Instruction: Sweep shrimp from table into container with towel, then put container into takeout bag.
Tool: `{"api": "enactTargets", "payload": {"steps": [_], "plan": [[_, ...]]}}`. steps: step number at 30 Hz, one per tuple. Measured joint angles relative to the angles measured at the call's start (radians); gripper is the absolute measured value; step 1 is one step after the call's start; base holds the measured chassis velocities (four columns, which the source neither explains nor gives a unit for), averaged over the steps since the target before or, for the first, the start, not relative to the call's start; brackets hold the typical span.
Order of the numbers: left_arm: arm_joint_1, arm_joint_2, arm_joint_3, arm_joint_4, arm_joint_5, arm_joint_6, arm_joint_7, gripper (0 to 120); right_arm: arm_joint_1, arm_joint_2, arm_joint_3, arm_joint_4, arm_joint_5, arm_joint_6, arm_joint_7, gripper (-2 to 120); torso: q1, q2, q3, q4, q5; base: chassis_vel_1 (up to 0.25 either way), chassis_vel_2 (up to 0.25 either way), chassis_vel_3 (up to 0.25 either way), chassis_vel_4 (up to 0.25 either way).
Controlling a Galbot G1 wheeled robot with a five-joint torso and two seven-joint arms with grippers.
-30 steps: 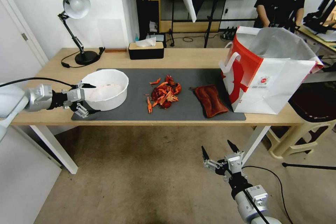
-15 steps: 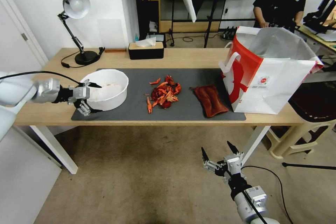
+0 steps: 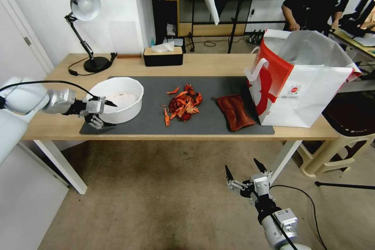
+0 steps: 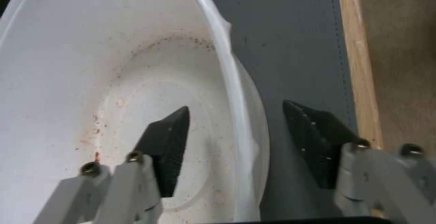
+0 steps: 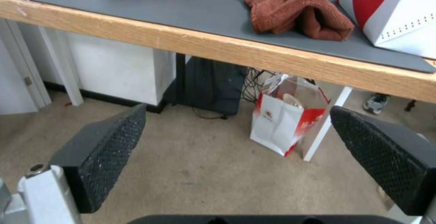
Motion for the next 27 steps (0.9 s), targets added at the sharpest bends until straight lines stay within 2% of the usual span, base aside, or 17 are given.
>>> {"api": "enactTargets", "payload": {"steps": [2, 5, 6, 9, 10, 12, 13, 16, 23, 27], "plan": [[-0.009, -0.003, 0.010, 0.005, 0.003, -0.001, 0.003, 51, 0.000, 0.000, 0.001, 0.000, 0.000, 0.000, 0.000, 100, 0.000, 0.000, 0.000, 0.0000, 0.0003, 0.000, 0.000, 0.000, 0.000], [-0.024, -0.010, 0.030, 0.012, 0.005, -0.002, 0.013, 34, 0.000, 0.000, 0.002, 0.000, 0.000, 0.001, 0.000, 100, 0.000, 0.000, 0.000, 0.0002, 0.0005, 0.000, 0.000, 0.000, 0.000], [-0.024, -0.010, 0.030, 0.012, 0.005, -0.002, 0.013, 34, 0.000, 0.000, 0.002, 0.000, 0.000, 0.001, 0.000, 100, 0.000, 0.000, 0.000, 0.0002, 0.0005, 0.000, 0.000, 0.000, 0.000], [-0.025, -0.014, 0.034, 0.013, 0.006, -0.004, 0.022, 20, 0.000, -0.001, 0.002, -0.001, 0.000, 0.001, 0.000, 100, 0.000, 0.000, 0.000, 0.0003, 0.0005, 0.000, 0.000, 0.000, 0.000], [-0.025, -0.014, 0.034, 0.013, 0.006, -0.004, 0.022, 20, 0.000, -0.001, 0.002, -0.001, 0.000, 0.001, 0.000, 100, 0.000, 0.000, 0.000, 0.0003, 0.0005, 0.000, 0.000, 0.000, 0.000], [-0.025, -0.015, 0.035, 0.013, 0.006, -0.005, 0.025, 12, 0.001, -0.002, 0.003, -0.001, 0.000, 0.001, 0.000, 100, 0.000, 0.000, 0.000, 0.0002, 0.0004, 0.000, 0.000, 0.000, 0.000], [-0.024, -0.015, 0.035, 0.012, 0.004, -0.006, 0.027, 4, 0.001, -0.003, 0.003, -0.002, 0.000, 0.001, 0.000, 100, 0.000, 0.000, 0.000, 0.0000, 0.0000, 0.000, 0.000, 0.000, 0.000], [-0.023, -0.015, 0.035, 0.009, -0.003, -0.009, 0.028, 0, 0.002, -0.003, 0.002, -0.003, 0.000, 0.001, 0.000, 100, 0.000, 0.000, 0.000, -0.0003, -0.0001, 0.000, 0.000, 0.000, 0.000], [-0.012, -0.008, 0.021, -0.004, -0.026, -0.020, 0.040, 0, 0.000, -0.002, 0.002, -0.005, -0.002, 0.002, -0.002, 100, 0.000, 0.000, 0.000, 0.0001, 0.0000, 0.000, 0.000, 0.000, 0.000], [0.009, 0.005, -0.015, -0.038, -0.034, -0.032, 0.045, 0, 0.000, -0.002, 0.001, -0.005, -0.003, 0.004, -0.003, 100, 0.000, 0.000, 0.000, -0.0001, 0.0000, 0.000, 0.000, 0.000, 0.000]]}}
